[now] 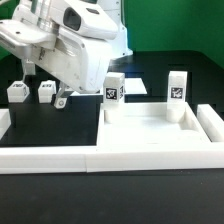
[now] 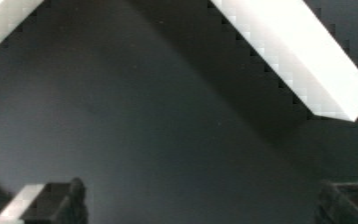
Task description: Assemble square table
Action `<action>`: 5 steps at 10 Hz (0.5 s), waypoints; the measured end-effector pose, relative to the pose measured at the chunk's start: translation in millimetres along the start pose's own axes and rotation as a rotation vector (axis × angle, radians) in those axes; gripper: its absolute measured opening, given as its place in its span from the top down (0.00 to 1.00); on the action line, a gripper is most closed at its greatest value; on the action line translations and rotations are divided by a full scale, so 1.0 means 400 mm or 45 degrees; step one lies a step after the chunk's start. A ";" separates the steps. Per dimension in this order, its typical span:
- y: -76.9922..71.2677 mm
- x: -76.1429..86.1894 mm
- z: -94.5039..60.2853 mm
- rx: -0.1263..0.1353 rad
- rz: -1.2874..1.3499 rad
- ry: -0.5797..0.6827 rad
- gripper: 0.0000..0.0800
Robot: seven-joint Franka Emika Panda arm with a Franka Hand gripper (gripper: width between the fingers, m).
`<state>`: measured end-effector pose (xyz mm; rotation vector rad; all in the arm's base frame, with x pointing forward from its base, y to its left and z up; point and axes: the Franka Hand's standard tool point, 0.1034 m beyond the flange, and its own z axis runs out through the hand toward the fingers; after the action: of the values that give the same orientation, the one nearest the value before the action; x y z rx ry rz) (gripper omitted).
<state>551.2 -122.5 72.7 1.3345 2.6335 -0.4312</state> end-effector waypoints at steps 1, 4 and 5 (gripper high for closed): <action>0.000 0.000 0.000 0.000 0.073 0.000 0.19; -0.056 0.020 0.046 0.007 0.559 0.034 0.19; -0.091 0.025 0.057 0.030 0.751 0.042 0.19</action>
Offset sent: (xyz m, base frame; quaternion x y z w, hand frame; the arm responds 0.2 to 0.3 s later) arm -0.0473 -0.0371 -0.0157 0.0334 -0.0199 0.3445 0.9380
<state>516.2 -142.7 55.2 2.0290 2.1065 -0.3483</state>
